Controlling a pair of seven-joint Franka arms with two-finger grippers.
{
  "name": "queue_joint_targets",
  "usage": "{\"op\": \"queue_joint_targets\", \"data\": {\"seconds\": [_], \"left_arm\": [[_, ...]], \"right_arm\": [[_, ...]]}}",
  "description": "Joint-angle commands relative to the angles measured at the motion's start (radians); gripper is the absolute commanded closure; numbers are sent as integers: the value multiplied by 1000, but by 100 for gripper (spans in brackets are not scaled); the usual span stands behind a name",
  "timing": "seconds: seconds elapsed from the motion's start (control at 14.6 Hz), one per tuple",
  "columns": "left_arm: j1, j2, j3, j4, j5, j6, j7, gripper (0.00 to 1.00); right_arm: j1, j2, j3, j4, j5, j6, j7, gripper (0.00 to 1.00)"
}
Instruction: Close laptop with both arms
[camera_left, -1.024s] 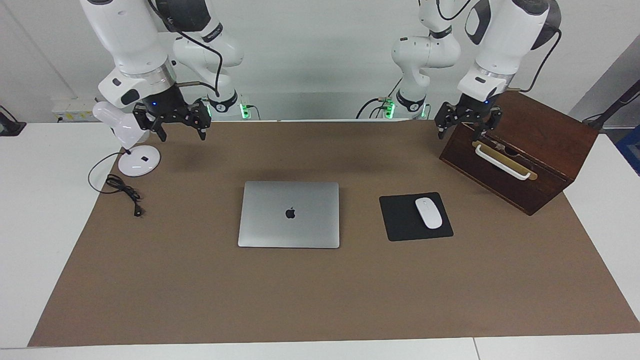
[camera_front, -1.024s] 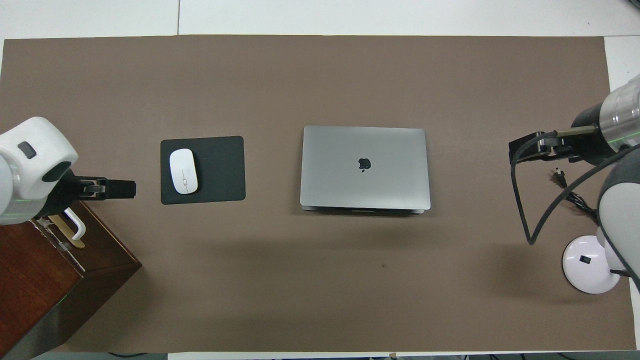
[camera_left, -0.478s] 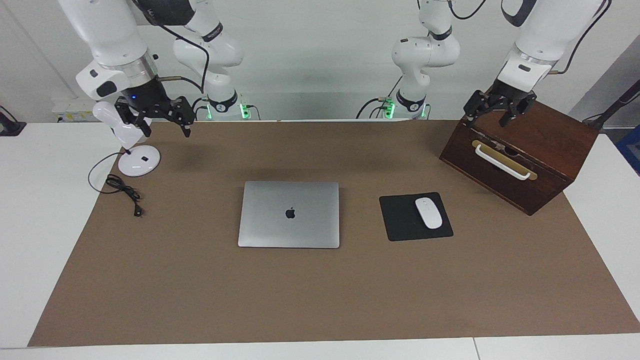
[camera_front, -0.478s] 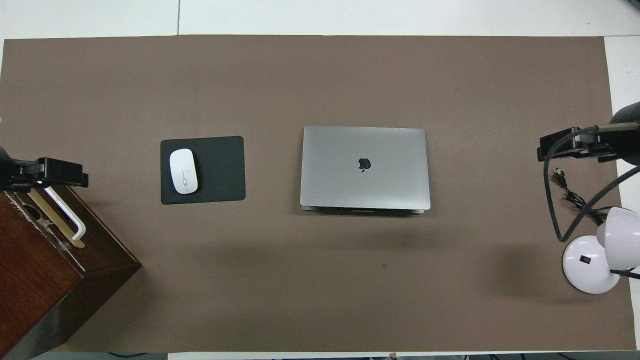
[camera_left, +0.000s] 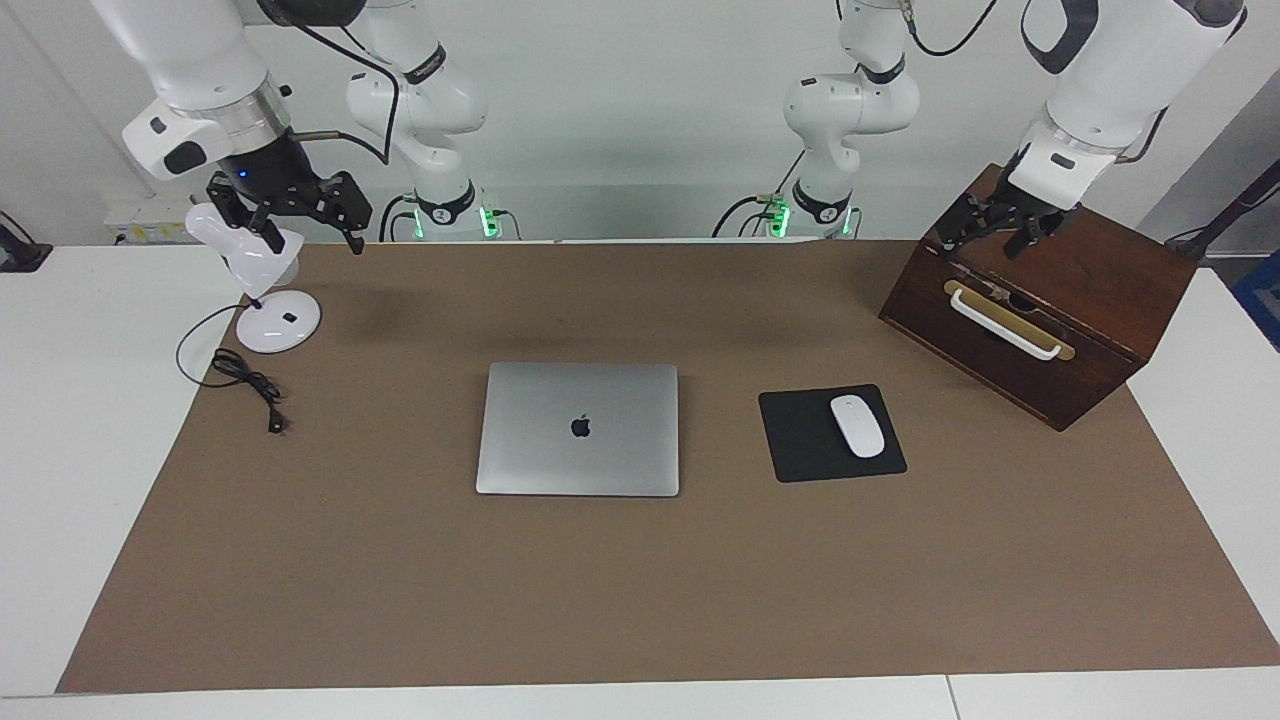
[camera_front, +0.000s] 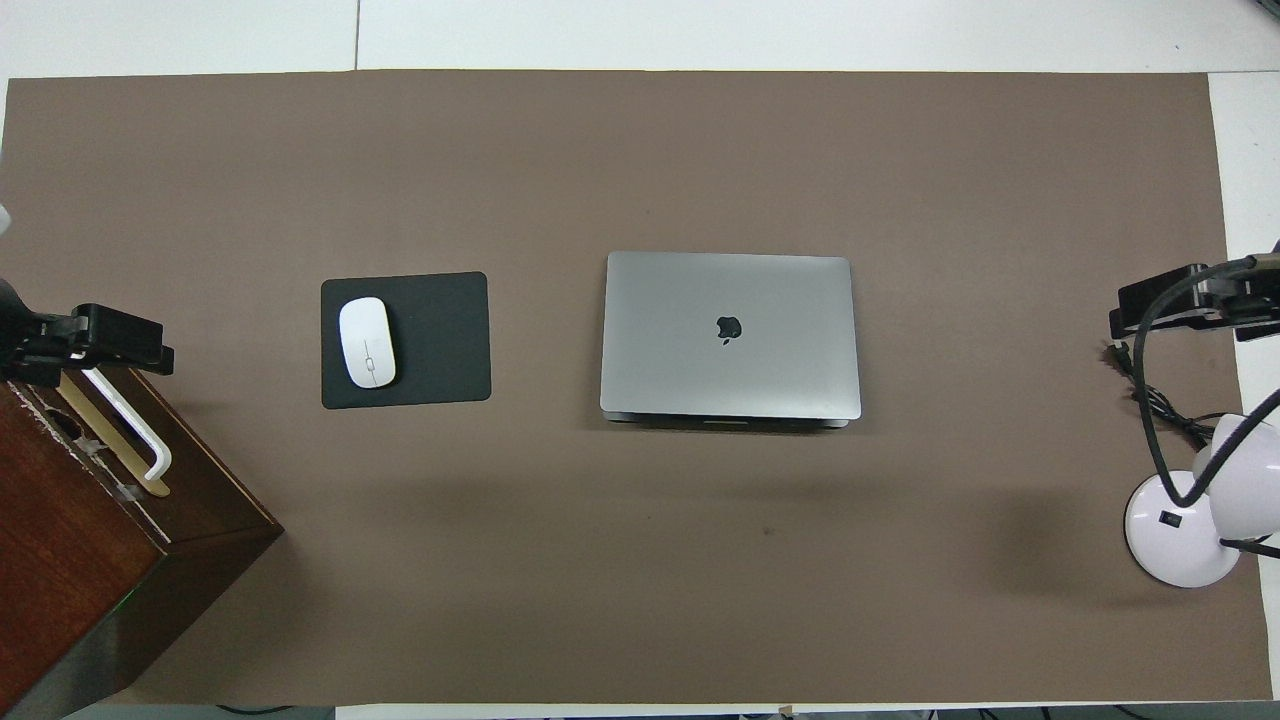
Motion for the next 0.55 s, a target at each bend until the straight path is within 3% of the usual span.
{"op": "queue_joint_targets", "data": {"seconds": [0.0,0.48], "left_arm": [[11,7,-11,17,20,-24,1,0],[12,7,-11,18,18,-24,1,0]], "right_arm": [[-4,13,-10,28,18,-24,-41,0],[2,4,-21,17,50,-19,-40,0]]}}
